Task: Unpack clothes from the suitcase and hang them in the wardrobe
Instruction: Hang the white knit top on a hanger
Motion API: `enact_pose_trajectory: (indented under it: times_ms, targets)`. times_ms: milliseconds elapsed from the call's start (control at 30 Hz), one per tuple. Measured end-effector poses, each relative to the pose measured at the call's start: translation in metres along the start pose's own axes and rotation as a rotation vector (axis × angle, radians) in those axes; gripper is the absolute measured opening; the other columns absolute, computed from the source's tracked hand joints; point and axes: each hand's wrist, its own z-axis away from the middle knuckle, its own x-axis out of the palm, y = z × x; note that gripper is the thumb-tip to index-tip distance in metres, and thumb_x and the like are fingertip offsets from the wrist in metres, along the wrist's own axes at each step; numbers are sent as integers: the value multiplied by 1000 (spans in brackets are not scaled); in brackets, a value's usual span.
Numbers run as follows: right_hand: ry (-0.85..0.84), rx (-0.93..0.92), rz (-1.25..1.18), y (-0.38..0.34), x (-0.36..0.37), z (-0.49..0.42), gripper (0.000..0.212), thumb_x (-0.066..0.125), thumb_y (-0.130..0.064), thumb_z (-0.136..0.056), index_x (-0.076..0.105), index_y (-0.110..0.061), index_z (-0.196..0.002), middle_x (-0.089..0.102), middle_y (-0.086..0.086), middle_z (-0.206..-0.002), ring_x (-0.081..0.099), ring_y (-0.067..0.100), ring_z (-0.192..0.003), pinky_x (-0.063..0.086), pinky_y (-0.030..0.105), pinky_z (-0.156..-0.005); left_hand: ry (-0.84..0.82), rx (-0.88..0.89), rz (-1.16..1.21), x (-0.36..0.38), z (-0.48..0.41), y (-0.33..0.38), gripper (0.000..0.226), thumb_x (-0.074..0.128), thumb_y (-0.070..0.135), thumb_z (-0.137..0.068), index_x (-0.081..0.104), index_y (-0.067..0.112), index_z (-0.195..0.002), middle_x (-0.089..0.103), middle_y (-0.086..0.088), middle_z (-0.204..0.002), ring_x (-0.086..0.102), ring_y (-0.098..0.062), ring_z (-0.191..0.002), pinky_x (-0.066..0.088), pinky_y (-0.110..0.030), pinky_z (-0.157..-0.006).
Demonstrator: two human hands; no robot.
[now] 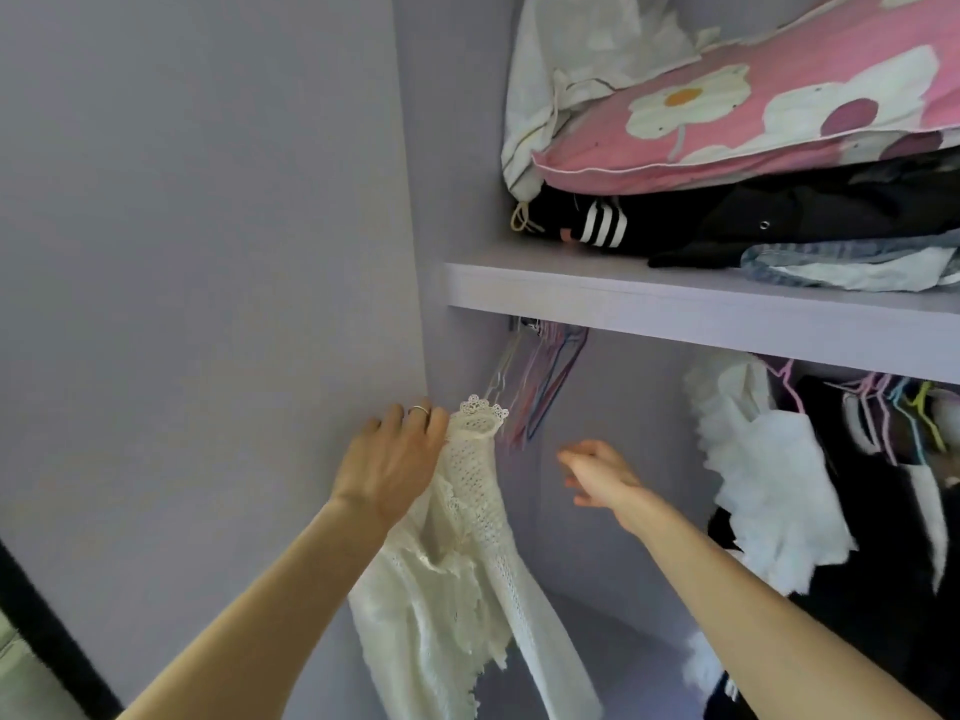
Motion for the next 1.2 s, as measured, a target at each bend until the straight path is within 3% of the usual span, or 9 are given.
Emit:
enact_pose_trajectory:
  times_ms: [133, 200, 267, 500, 733, 933, 1067, 1133, 1200]
  targets:
    - [138, -98, 128, -7, 41, -63, 32, 53, -36, -98, 58, -9, -114, 62, 6, -104, 62, 29, -101, 53, 38, -89, 97, 87, -291, 28, 7, -43, 12, 61, 10, -81, 60, 11, -93, 66, -9, -109, 59, -28, -98, 38, -43, -85]
    - [209, -109, 129, -8, 61, -96, 35, 50, -39, -98, 58, -9, -114, 65, 9, -112, 62, 32, -105, 49, 30, -86, 100, 164, -415, 46, 12, -58, 25, 38, 10, -88, 51, 8, -109, 52, -16, -142, 44, -34, -135, 25, -51, -109]
    - [271, -102, 95, -7, 78, -124, 37, 47, -40, -98, 57, -8, -115, 66, 15, -115, 64, 35, -104, 51, 34, -87, 65, 178, -483, 57, 13, -62, 34, 22, 10, -93, 43, 9, -118, 31, -17, -158, 22, -37, -149, 5, -55, -120]
    - [410, -43, 37, 10, 103, -180, 36, 56, -33, -89, 72, -4, -103, 72, 19, -106, 69, 35, -96, 57, 42, -87, 136, 155, -496, 76, 9, -75, 30, 22, 15, -97, 28, 10, -127, 24, -15, -162, 13, -35, -152, -4, -56, -120]
    - [647, -38, 280, 7, 95, -145, 60, 18, -37, -106, 59, 1, -128, 58, 26, -132, 55, 42, -120, 41, 43, -101, 20, 170, -450, 79, 15, -67, 36, 17, 16, -103, 10, 4, -135, 1, -19, -165, -6, -39, -151, -17, -56, -114]
    - [662, -102, 358, -17, 78, -103, 58, 16, -32, -107, 59, 0, -126, 58, 28, -130, 54, 45, -118, 42, 44, -100, -84, 162, -342, 74, 21, -72, 40, 19, 13, -103, 22, 4, -142, -2, -22, -164, -10, -42, -150, -19, -55, -114]
    - [583, -95, 388, -25, 61, -47, 55, 16, -31, -107, 60, -5, -128, 61, 24, -126, 56, 41, -113, 42, 39, -89, -102, 78, -190, 66, 24, -81, 41, 32, 14, -100, 44, 3, -138, 34, -21, -156, 13, -37, -151, -9, -51, -122]
    - [556, -61, 381, -25, 43, -1, 54, 18, -32, -107, 61, -4, -124, 63, 23, -120, 57, 39, -106, 40, 37, -83, -38, -5, 76, 54, 21, -75, 30, 53, 13, -95, 57, 1, -122, 63, -18, -127, 42, -32, -141, 1, -44, -123]
    - [534, -8, 346, -16, 25, 45, 55, 22, -33, -107, 65, 0, -108, 66, 22, -105, 57, 34, -87, 39, 36, -76, -182, -176, 491, 36, 24, -58, 18, 45, 15, -100, 48, 7, -116, 67, -7, -103, 60, -26, -116, 16, -38, -118]
